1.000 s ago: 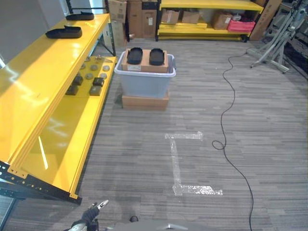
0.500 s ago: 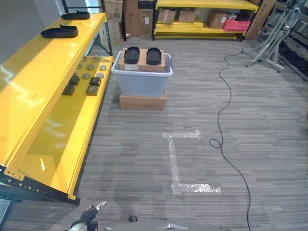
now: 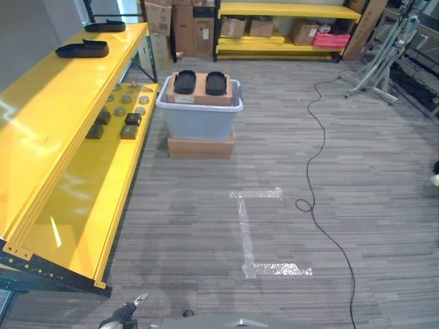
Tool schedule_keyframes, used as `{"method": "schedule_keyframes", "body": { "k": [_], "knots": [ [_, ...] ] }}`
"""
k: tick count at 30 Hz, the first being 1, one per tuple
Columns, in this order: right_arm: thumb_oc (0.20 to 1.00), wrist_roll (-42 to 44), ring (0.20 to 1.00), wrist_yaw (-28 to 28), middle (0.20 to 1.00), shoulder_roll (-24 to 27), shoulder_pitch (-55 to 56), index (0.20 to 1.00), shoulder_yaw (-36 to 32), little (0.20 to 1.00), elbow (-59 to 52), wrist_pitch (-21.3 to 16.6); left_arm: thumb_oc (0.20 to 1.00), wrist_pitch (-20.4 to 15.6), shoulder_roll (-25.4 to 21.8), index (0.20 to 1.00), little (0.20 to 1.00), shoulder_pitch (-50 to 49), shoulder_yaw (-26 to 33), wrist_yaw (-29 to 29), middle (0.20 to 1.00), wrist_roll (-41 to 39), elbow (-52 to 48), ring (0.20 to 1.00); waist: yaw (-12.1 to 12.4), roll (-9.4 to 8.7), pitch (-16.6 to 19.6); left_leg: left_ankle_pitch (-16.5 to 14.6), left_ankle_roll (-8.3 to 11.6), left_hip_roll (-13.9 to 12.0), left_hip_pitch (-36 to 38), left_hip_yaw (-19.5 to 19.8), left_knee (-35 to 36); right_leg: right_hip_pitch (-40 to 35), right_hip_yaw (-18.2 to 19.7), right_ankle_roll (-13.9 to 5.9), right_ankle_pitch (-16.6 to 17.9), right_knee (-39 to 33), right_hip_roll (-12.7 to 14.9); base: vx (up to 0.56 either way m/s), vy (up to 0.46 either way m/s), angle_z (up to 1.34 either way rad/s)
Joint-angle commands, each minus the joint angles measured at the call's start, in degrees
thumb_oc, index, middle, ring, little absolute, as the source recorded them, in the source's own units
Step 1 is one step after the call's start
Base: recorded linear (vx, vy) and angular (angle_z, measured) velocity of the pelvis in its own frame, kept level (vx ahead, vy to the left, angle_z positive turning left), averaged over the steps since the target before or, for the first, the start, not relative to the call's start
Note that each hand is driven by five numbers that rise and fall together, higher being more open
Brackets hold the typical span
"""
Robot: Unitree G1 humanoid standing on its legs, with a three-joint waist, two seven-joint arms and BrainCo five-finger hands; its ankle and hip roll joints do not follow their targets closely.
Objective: Move parts from the plastic box to the shelf.
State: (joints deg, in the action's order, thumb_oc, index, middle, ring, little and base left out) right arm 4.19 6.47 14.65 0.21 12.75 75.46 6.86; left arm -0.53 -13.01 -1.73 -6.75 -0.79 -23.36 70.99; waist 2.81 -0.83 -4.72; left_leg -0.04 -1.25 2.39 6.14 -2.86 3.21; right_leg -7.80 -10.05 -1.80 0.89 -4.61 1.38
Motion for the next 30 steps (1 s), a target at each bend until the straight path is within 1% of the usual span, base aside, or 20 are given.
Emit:
{"method": "schedule_keyframes", "body": {
  "k": [1,3,6,8,9,12,13,14,15,16,17,18,19,20,21,22,23,25,26,30],
  "knots": [
    [1.0,0.76,1.0,2.51,1.0,1.12,-1.37,1.0,0.66,1.0,3.91,1.19,1.0,-0.25,0.49,1.0,1.0,2.68,0.48,-0.79,1.0,1.81,3.35,1.0,0.74,-0.7,2.0,-3.95,1.17,-1.4,-2.48,-4.63,-3.42,3.09,-1.2,-4.67,0.0,1.54,2.87,0.0,0.0,0.0],
    [1.0,2.07,1.0,4.8,1.0,1.14,-1.5,1.0,0.32,1.0,3.92,0.31,1.0,-1.64,0.62,1.0,1.0,2.74,0.8,-1.45,1.0,-1.34,3.48,1.0,0.68,-0.64,2.04,-3.95,1.19,-1.43,-2.42,-4.6,-3.37,3.05,-1.07,-4.68,0.01,1.5,2.8,0.0,0.0,0.0],
    [1.0,4.27,1.0,5.62,1.0,1.43,-1.75,1.0,-0.52,1.0,3.71,-0.98,1.0,-1.54,0.66,1.0,1.0,3.05,1.58,-1.9,1.0,-3.54,2.8,1.0,0.63,-0.6,2.17,-3.87,1.2,-1.46,-2.19,-4.67,-3.23,2.98,-0.96,-4.76,0.07,1.55,2.8,0.0,0.0,0.0],
    [1.0,8.05,1.0,6.37,1.0,1.57,-2.3,1.0,-1.3,1.0,2.59,-4.85,1.0,-3.86,0.76,1.0,1.0,3.72,1.85,-1.34,1.0,-5.53,1.98,1.0,0.63,-0.6,2.29,-3.8,1.21,-1.5,-1.97,-4.56,-2.97,2.89,-0.96,-4.86,0.13,1.54,2.79,0.0,0.0,0.0],
    [1.0,8.42,1.0,6.29,1.0,1.62,-2.43,1.0,-1.41,1.0,2.3,-5.02,1.0,-4.1,0.78,1.0,1.0,3.78,1.82,-1.27,1.0,-5.9,1.76,1.0,0.63,-0.59,2.31,-3.79,1.22,-1.51,-1.92,-4.57,-2.93,2.86,-0.95,-4.88,0.14,1.53,2.78,0.0,0.0,0.0],
    [1.0,13.32,1.0,3.94,1.0,2.89,-3.1,1.0,-2.86,1.0,-0.65,-11.37,1.0,-6.62,0.55,1.0,1.0,4.6,1.96,-0.09,1.0,-8.14,-0.77,1.0,0.57,-0.51,2.44,-3.6,1.28,-1.65,-2.04,-4.73,-3.07,2.92,-0.84,-4.97,0.31,1.54,2.78,0.0,0.0,0.0],
    [1.0,15.57,1.0,3.08,1.0,3.36,-3.22,1.0,-3.53,1.0,-2.64,-14.74,1.0,-7.49,0.2,1.0,1.0,4.82,1.66,0.24,1.0,-8.58,-2.69,1.0,0.55,-0.43,2.52,-3.52,1.23,-1.65,-2.21,-4.69,-3.17,3.09,-0.84,-5.13,0.39,1.63,2.88,0.0,0.0,0.0],
    [1.0,18.87,1.0,4.49,1.0,4.23,-3.23,1.0,-3.42,1.0,-10.68,-17.42,1.0,-7.03,-0.82,1.0,1.0,5.11,0.96,0.61,1.0,-10.64,-8.27,1.0,0.39,-0.3,2.57,-3.44,1.03,-1.68,-2.17,-4.8,-3.05,3.07,-0.93,-5.19,0.52,1.51,3.05,0.0,0.0,0.0],
    [1.0,20.3,1.0,5.43,1.0,4.58,-3.11,1.0,-3.17,1.0,-13.76,-18.86,1.0,-8.01,-1.12,1.0,1.0,5.07,0.74,1.34,1.0,-11.45,-10.27,1.0,0.26,-0.27,2.63,-3.4,1.0,-1.69,-2.22,-4.88,-3.01,3.13,-0.95,-5.19,0.54,1.48,3.11,-0.04,0.025,-0.01],
    [1.0,24.35,1.0,8.86,1.0,5.72,-2.43,1.0,-2.92,1.0,-25.58,-15.21,1.0,-5.93,-1.83,1.0,1.0,4.7,0.77,0.04,1.0,-12.61,-17.59,1.0,0.0,-0.13,2.51,-3.19,0.99,-1.8,-2.21,-5.15,-2.9,3.22,-1.04,-5.11,0.68,1.44,3.15,0.0,0.0,0.0],
    [1.0,25.33,1.0,9.13,1.0,5.87,-2.19,1.0,-2.91,1.0,-27.48,-14.67,1.0,-5.93,-1.9,1.0,1.0,4.59,0.75,-0.2,1.0,-12.84,-18.78,1.0,-0.08,-0.1,2.46,-3.13,1.01,-1.83,-2.21,-5.19,-2.9,3.24,-1.05,-5.09,0.71,1.45,3.16,-0.04,0.019,-0.04],
    [1.0,28.7,1.0,10.9,1.0,6.05,-1.33,1.0,-3.17,1.0,-34.77,-14.18,1.0,-6.82,-2.28,1.0,1.0,4.16,0.5,-1.05,1.0,-13.72,-24.28,1.0,-0.49,0.0,2.08,-3.07,1.07,-1.95,-2.02,-5.32,-2.9,3.21,-0.92,-5.05,0.69,1.59,3.14,-0.02,0.01,-0.07],
    [1.0,28.81,1.0,11.23,1.0,6.14,-1.24,1.0,-3.35,1.0,-35.98,-13.63,1.0,-6.23,-2.48,1.0,1.0,4.11,0.45,-1.52,1.0,-13.8,-25.57,1.0,-0.53,-0.02,2.19,-3.0,1.07,-1.95,-2.18,-5.33,-2.91,3.38,-0.92,-5.03,0.72,1.6,3.16,-0.03,0.013,-0.05],
    [1.0,30.13,1.0,10.72,1.0,6.66,-0.53,1.0,-4.34,1.0,-41.85,-10.74,1.0,-4.51,-3.7,1.0,1.0,3.76,0.48,-3.28,1.0,-14.34,-32.23,1.0,-0.79,0.04,2.04,-2.9,1.07,-2.08,-2.17,-5.52,-2.96,3.41,-0.96,-4.91,0.75,1.63,3.16,-0.02,0.013,-0.04],
    [1.0,31.88,1.0,9.52,1.0,6.52,0.22,1.0,-5.4,1.0,-46.84,-11.27,1.0,-5.27,-4.73,1.0,1.0,3.58,0.98,-4.28,1.0,-14.43,-37.73,1.0,-1.04,0.1,1.84,-2.77,1.09,-2.18,-2.07,-5.72,-2.96,3.4,-1.01,-4.84,0.82,1.65,3.18,-0.02,0.016,-0.03],
    [1.0,32.44,1.0,8.85,1.0,6.51,0.44,1.0,-5.94,1.0,-50.01,-11.06,1.0,-4.16,-5.37,1.0,1.0,3.67,1.39,-4.45,1.0,-15.82,-41.33,1.0,-1.16,0.12,1.73,-2.72,1.1,-2.23,-2.03,-5.8,-3.0,3.38,-1.04,-4.77,0.8,1.67,3.17,-0.01,0.019,-0.04],
    [1.0,31.64,1.0,8.56,1.0,6.27,0.6,1.0,-6.85,1.0,-56.37,-12.61,1.0,-3.15,-6.26,1.0,1.0,3.6,2.4,-6.1,1.0,-15.75,-47.88,1.0,-1.33,0.11,1.56,-2.6,1.11,-2.26,-2.03,-5.99,-3.16,3.42,-1.11,-4.71,0.77,1.8,3.19,0.0,0.014,-0.04],
    [1.0,29.55,1.0,7.6,1.0,6.84,0.43,1.0,-7.41,1.0,-60.17,-14.55,1.0,-4.21,-7.2,1.0,1.0,3.69,2.63,-6.68,1.0,-13.79,-52.15,1.0,-1.43,0.13,1.37,-2.6,1.09,-2.28,-2.07,-6.0,-3.29,3.47,-1.25,-4.65,0.68,1.91,3.21,0.0,0.0,0.0],
    [1.0,29.43,1.0,8.11,1.0,7.64,0.23,1.0,-7.86,1.0,-63.63,-14.24,1.0,-2.29,-7.95,1.0,1.0,3.67,3.08,-8.8,1.0,-14.07,-56.71,1.0,-1.37,0.18,1.28,-2.51,1.11,-2.32,-2.02,-6.03,-3.19,3.38,-1.47,-4.6,0.67,1.84,3.22,0.0,0.0,0.0],
    [1.0,28.23,1.0,6.51,1.0,9.91,-0.1,1.0,-9.77,1.0,-72.11,-14.84,1.0,-2.59,-9.56,1.0,1.0,3.69,4.97,-10.35,1.0,-15.69,-65.57,1.0,-1.36,0.24,1.13,-2.49,1.25,-2.16,-2.04,-6.15,-3.14,3.31,-1.82,-4.74,0.61,1.72,3.24,0.0,0.008,0.0]
  ]
}}
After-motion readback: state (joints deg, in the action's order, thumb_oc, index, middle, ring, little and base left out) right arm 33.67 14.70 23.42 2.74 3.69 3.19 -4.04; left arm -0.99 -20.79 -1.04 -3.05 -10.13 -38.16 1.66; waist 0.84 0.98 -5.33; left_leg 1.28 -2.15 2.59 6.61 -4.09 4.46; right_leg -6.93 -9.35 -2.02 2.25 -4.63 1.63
